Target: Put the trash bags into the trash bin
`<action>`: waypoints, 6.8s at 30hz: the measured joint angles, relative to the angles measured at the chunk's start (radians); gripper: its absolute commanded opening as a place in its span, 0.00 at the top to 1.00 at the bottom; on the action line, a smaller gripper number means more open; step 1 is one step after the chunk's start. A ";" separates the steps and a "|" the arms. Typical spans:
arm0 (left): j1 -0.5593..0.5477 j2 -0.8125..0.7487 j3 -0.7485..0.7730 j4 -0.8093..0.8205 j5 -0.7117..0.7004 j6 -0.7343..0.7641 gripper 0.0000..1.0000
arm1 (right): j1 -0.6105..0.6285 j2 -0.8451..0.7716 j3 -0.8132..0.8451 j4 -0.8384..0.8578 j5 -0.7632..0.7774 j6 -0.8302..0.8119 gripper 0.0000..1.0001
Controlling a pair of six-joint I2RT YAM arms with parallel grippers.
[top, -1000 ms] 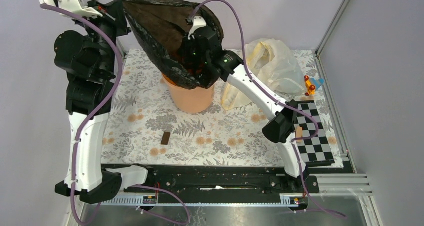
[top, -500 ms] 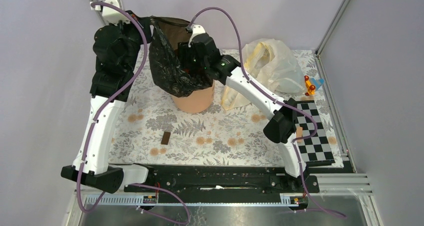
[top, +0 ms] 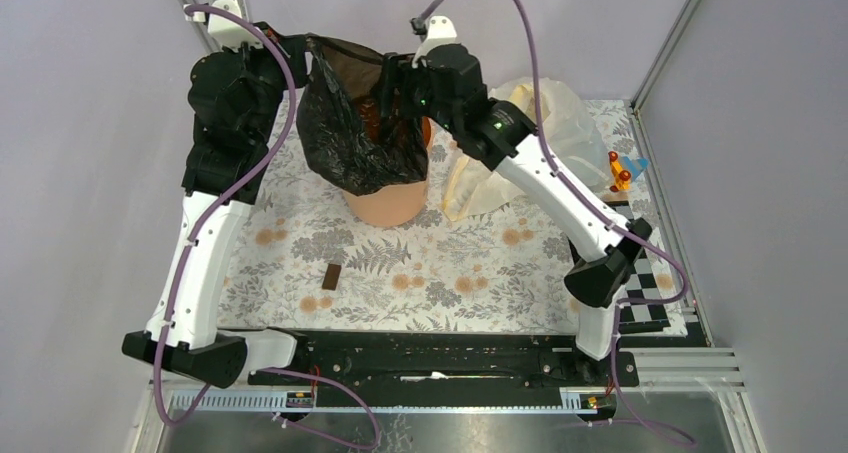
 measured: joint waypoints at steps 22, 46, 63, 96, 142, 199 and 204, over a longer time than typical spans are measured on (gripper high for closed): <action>0.001 -0.167 -0.068 0.021 0.013 -0.010 1.00 | -0.176 -0.065 -0.307 -0.046 -0.211 0.109 0.49; 0.001 -0.134 -0.101 -0.182 0.104 -0.066 0.10 | -0.176 0.051 -0.240 -0.071 -0.237 0.161 1.00; 0.001 -0.015 -0.025 -0.201 0.341 -0.146 0.18 | -0.176 -0.064 -0.234 -0.117 -0.160 0.102 1.00; 0.002 0.226 0.126 -0.234 0.286 -0.146 1.00 | -0.147 -0.067 -0.222 -0.195 -0.081 0.048 1.00; 0.210 -0.045 -0.323 -0.055 0.444 -0.217 1.00 | 0.116 -0.226 -0.264 -0.181 -0.125 -0.365 0.00; 0.293 -0.133 -0.556 -0.011 0.551 -0.312 1.00 | 0.141 0.047 0.011 -0.305 0.002 -0.554 0.24; 0.371 -0.141 -0.552 -0.055 0.591 -0.298 1.00 | 0.141 0.031 0.000 -0.313 -0.016 -0.526 0.25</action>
